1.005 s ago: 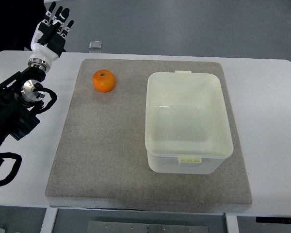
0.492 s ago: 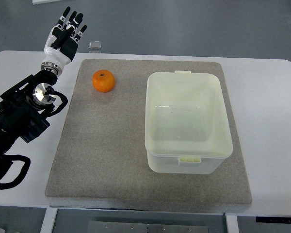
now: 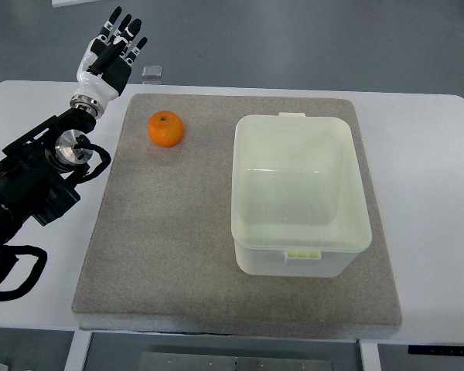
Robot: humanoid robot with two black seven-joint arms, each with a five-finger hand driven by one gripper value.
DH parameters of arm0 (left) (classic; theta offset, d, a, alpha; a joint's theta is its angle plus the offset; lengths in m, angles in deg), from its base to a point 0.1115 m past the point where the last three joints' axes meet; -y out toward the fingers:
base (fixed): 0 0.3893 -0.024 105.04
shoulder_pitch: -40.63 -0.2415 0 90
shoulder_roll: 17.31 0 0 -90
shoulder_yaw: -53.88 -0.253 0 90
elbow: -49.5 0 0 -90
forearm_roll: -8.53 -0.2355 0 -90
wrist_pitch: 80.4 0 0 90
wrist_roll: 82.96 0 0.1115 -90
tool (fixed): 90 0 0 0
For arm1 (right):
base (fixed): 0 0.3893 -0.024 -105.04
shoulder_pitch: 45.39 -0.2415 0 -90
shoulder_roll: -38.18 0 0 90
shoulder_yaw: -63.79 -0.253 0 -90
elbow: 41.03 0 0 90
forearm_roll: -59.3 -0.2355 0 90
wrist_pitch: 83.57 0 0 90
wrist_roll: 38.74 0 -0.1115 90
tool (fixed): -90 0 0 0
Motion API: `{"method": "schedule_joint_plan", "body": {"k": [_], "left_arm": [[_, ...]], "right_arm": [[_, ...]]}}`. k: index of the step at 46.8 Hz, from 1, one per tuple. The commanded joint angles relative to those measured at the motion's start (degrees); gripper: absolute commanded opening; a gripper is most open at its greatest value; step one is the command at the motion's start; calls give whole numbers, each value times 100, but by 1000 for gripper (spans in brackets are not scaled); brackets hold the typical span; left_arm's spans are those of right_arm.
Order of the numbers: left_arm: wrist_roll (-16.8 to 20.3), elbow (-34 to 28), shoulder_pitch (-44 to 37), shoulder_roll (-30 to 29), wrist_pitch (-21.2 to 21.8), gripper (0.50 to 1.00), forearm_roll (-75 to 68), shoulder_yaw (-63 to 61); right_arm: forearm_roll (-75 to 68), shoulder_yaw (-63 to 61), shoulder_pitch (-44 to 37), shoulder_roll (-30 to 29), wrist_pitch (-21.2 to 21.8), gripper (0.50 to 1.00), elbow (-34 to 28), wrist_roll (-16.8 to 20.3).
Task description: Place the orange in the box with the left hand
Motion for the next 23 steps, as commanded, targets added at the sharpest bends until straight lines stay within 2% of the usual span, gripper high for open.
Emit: {"method": "schedule_joint_plan", "body": {"k": [1,12,23], "left_arm": [[0,-5,44,-11,44,990,-205,-161],[0,-5,176,-90,282,990,-741,-179],[-9,31,351,-275,440,990,-2418,-188]], "right_arm": [[0,0,0,0,-1,932,0,-2],[0,0,0,0,-1,932,0,7],[0,0,0,0,-1,932,0,-2]]}}
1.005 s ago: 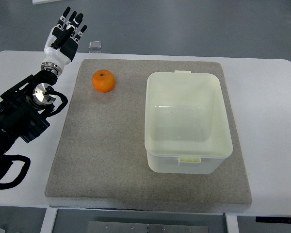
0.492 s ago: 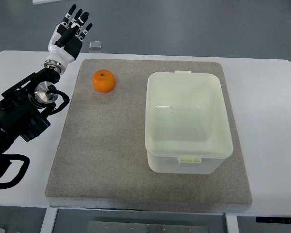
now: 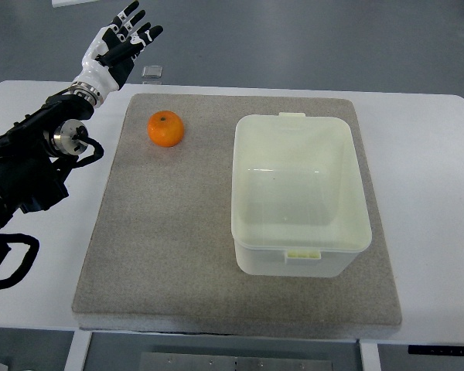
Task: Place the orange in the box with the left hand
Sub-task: 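Swing the left hand over the orange, palm down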
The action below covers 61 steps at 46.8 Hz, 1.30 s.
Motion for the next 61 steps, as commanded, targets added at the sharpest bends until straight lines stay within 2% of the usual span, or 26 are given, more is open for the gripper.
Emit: {"method": "schedule_joint_plan", "body": {"k": [1,8,12,22,34,38,45,49,61], "left_arm": [[-5,44,86,-112,20,990,-749,-4],[-22,211,218,-208,-23,990,-1655,-13],[-22,448,332,-243,-32,990,-2217,-442],[-5,1116,754,-867,-68,990,-2667,-1488],[92,1248,1334,-1316,-32,990,-4115,-2289],[302,1248,1396,-1456,-32,990,-4775,-2394],[970,1257,1405,-1509,-41,990,-5838,-2544],[1228,1265,1423,-1509,-32,990,-6366,-2781],[1228,1380,1519,-1518,3,990,-7457,-3115]], "right_arm": [[0,0,0,0,8,932,0,-1],[0,0,0,0,-1,932,0,-1],[0,0,0,0,-1,932,0,-1],[0,0,0,0,-1,932,0,7],[0,0,0,0,8,932,0,-1],[0,0,-9,0,-1,932,0,-1],[0,0,0,0,-1,932,0,-1],[0,0,0,0,-1,932,0,-1],[0,0,0,0,-1,932,0,7]]}}
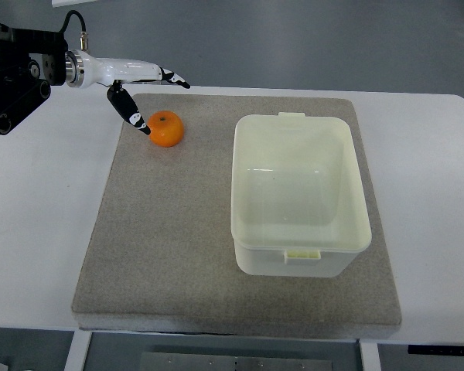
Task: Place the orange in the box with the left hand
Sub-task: 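Swing the left hand over the orange, palm down, then lower the left hand onto the orange and close fingers around it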
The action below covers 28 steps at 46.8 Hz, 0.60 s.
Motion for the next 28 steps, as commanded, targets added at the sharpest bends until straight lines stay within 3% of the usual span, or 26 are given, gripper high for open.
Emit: {"method": "schedule_joint_plan", "body": {"k": [1,12,28], "left_arm": [[-2,1,20,-2,0,990,-223,-19],[-2,1,11,51,35,990,-320,-230],[-2,-342,-191,350,527,990,-267,-564]], "right_arm": [[-1,0,0,0,0,932,0,-2],[-1,0,0,0,8,932,0,-2],[-1,0,0,0,8,932,0,-2]]}}
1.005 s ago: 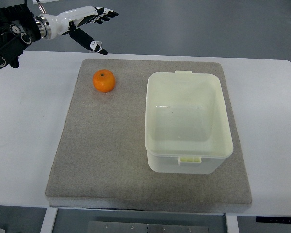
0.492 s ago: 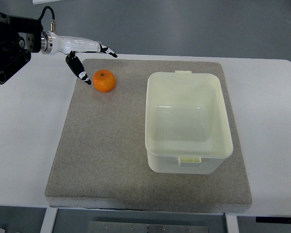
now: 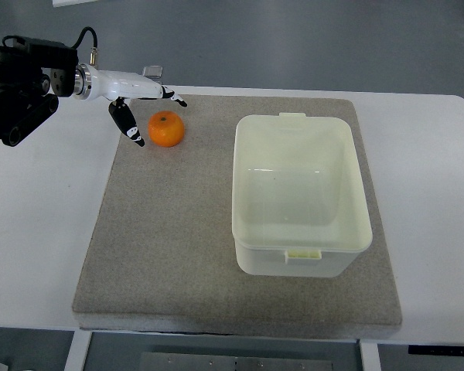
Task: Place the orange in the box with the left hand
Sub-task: 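Lower the left hand onto the orange and close fingers around it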
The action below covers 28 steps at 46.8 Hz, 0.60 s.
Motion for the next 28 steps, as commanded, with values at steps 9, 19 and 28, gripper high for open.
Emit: {"method": "schedule_joint_plan", "body": {"k": [9,19,28], "left_arm": [[1,-133,-168,70,72,990,68,-62],[1,-142,-239,70,98,990,68,-62],[1,-151,-309,70,326,975,68,-62]], "right_arm": [[-1,0,-8,0,-4,932,0,-1],[-1,0,-8,0,-4,932,0,8],[-1,0,0,0,-4,932,0,-1]]}}
